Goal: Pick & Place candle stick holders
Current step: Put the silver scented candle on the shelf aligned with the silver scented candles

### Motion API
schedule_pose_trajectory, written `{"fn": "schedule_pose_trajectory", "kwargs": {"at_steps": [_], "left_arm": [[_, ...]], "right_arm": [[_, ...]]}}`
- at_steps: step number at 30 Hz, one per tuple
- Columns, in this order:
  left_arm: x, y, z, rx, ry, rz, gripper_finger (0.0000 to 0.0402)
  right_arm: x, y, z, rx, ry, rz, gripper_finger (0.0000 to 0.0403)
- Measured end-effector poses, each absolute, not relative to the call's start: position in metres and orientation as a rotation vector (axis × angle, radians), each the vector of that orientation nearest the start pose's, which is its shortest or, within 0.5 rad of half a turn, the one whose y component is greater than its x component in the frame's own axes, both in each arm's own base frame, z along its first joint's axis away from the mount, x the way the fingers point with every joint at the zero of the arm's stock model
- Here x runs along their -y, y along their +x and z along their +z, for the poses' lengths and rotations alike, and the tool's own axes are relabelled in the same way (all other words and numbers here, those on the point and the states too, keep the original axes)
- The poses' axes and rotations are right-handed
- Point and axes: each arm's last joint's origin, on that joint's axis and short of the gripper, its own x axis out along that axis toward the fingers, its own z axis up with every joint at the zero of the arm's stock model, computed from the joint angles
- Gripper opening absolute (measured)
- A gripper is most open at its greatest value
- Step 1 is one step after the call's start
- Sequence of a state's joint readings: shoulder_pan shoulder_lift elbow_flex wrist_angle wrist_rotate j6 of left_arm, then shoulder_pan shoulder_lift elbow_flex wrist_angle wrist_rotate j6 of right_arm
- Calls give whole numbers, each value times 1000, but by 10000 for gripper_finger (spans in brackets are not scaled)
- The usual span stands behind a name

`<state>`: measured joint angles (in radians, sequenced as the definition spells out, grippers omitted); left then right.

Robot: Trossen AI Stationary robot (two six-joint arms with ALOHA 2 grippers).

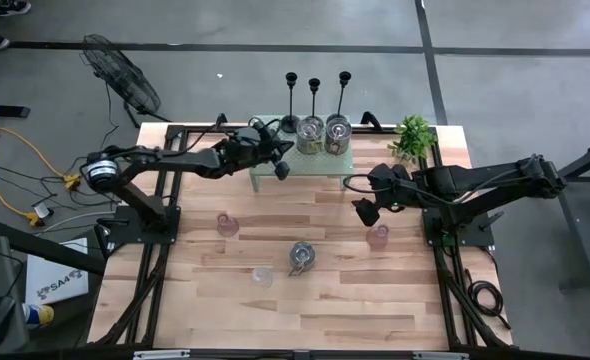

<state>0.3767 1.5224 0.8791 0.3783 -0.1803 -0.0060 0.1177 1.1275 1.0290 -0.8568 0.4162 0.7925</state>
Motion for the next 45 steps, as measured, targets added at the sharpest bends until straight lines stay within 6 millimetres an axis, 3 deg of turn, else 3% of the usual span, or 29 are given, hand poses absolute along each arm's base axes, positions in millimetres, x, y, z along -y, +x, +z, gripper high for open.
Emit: {"fn": "schedule_pose_trajectory", "kwargs": {"at_steps": [9, 17, 22, 26, 33, 45], "left_arm": [[-91, 287, 264, -373, -91, 370, 0], [-51, 288, 261, -465, -165, 240, 0], [-34, 293, 271, -591, -166, 240, 0], [-30, 299, 284, -682, -180, 198, 0], [-26, 312, 285, -764, -246, 80, 0], [-19, 326, 263, -847, -340, -22, 0]], "right_arm": [[-13, 211, 301, -753, 477, -615, 392], [-13, 211, 301, -755, 480, -612, 392], [-14, 211, 300, -761, 486, -602, 392], [-14, 211, 300, -764, 489, -597, 392], [-14, 211, 300, -771, 492, -591, 392], [-14, 210, 300, -785, 497, -575, 392]]}}
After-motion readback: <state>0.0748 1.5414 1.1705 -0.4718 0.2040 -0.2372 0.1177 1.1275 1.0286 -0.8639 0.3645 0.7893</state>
